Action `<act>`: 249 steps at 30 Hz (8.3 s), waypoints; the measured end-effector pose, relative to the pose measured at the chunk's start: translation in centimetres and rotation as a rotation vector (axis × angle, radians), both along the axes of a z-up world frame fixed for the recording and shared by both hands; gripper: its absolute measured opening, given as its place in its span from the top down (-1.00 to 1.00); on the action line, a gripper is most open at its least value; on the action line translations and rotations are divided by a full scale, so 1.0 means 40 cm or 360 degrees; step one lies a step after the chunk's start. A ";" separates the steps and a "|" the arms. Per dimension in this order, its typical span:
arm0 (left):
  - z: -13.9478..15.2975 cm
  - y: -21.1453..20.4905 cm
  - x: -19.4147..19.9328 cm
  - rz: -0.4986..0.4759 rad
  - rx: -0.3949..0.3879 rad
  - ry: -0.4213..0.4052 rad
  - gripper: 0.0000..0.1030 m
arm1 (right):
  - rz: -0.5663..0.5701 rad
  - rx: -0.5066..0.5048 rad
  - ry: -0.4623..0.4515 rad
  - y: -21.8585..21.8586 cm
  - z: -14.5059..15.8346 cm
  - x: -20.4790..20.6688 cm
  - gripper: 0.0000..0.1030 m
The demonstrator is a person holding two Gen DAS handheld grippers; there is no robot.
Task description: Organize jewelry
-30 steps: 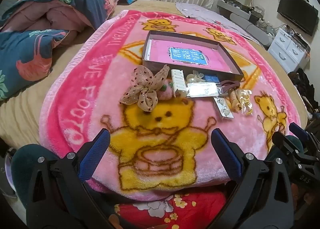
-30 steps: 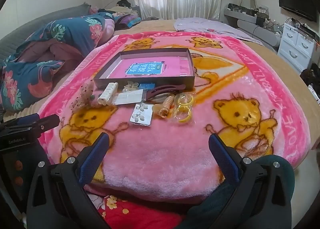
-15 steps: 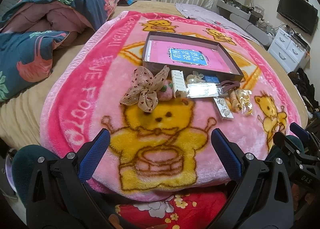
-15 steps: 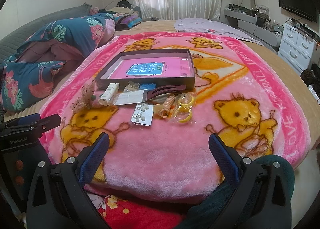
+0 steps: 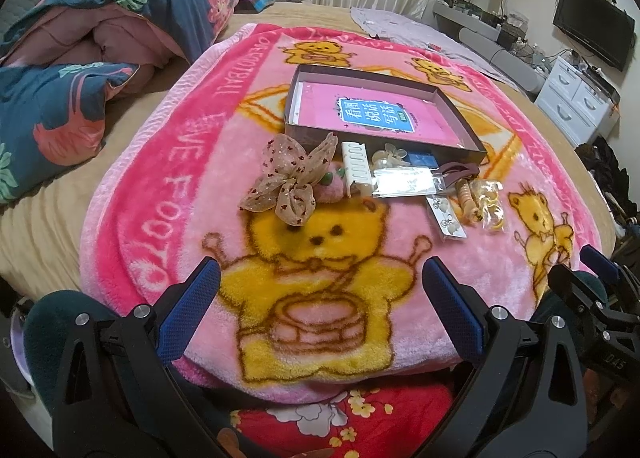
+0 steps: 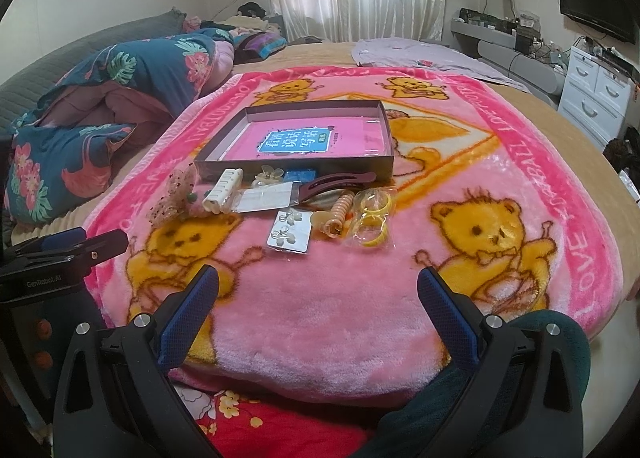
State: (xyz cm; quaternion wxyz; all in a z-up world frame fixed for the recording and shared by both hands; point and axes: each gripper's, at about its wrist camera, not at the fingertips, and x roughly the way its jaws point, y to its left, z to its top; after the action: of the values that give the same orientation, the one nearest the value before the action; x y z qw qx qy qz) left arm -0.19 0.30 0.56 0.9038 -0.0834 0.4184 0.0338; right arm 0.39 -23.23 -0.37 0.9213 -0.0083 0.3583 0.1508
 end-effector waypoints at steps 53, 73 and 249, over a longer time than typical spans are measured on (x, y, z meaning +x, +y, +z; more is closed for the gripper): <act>-0.096 0.069 0.230 0.0047 -0.0016 0.0133 -0.83 | -0.0061 0.0058 0.0200 -0.059 -0.076 0.258 -0.92; -0.181 0.167 0.339 -0.0016 -0.0404 0.0261 -0.73 | -0.0123 0.0088 0.0541 -0.072 -0.213 0.420 -0.12; 0.030 -0.009 0.259 -0.0249 -0.0008 -0.0086 -0.81 | 0.0132 0.0251 0.0091 -0.063 0.020 0.293 -0.64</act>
State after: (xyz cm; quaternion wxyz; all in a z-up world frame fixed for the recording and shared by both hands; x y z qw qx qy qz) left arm 10.17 -0.05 1.76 0.9143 -0.0536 0.3993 -0.0403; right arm 12.11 -25.74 0.45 0.9015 0.0538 0.3708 0.2166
